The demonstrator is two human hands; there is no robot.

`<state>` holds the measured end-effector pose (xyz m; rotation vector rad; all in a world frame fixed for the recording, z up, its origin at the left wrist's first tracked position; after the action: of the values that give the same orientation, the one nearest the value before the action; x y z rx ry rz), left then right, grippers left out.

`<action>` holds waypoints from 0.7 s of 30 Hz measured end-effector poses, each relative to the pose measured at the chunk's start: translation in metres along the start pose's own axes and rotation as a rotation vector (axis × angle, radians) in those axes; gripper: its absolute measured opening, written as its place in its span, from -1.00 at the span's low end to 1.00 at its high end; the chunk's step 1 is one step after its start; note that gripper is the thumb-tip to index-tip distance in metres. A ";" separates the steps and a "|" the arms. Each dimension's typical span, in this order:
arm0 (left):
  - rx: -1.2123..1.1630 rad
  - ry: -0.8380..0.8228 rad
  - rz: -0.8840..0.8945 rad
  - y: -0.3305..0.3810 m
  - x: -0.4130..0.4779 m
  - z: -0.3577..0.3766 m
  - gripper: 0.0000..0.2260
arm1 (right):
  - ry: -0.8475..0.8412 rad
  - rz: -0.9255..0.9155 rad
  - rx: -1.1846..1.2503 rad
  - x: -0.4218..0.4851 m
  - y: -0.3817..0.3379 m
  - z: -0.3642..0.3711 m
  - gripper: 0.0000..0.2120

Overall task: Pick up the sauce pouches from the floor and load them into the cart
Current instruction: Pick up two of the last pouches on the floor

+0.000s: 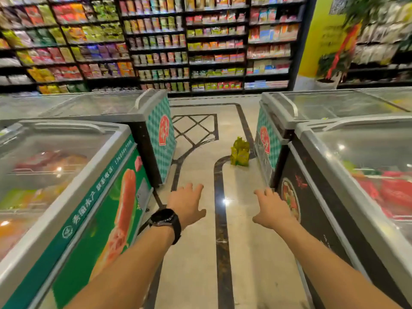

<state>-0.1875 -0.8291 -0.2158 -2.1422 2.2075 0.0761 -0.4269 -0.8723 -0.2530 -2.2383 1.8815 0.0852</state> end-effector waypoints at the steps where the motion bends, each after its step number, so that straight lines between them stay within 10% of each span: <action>1: -0.009 0.010 0.013 -0.004 0.013 -0.001 -0.37 | 0.006 0.014 0.012 0.007 -0.003 -0.001 -0.21; 21: -0.060 -0.039 -0.020 -0.023 0.341 0.010 -0.39 | -0.077 0.067 0.055 0.321 0.058 -0.043 -0.28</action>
<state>-0.1748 -1.1683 -0.2533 -2.1736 2.1891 0.1844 -0.4294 -1.1999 -0.2772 -2.1064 1.8952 0.1266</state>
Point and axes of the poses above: each hand's wrist, its own x-axis towards the middle knuckle, its own z-axis out of the palm, y = z × x, the point moved 2 cm from there along x, towards the middle knuckle, and after that the axes turned 1 degree about -x, right-handed, at the moved point
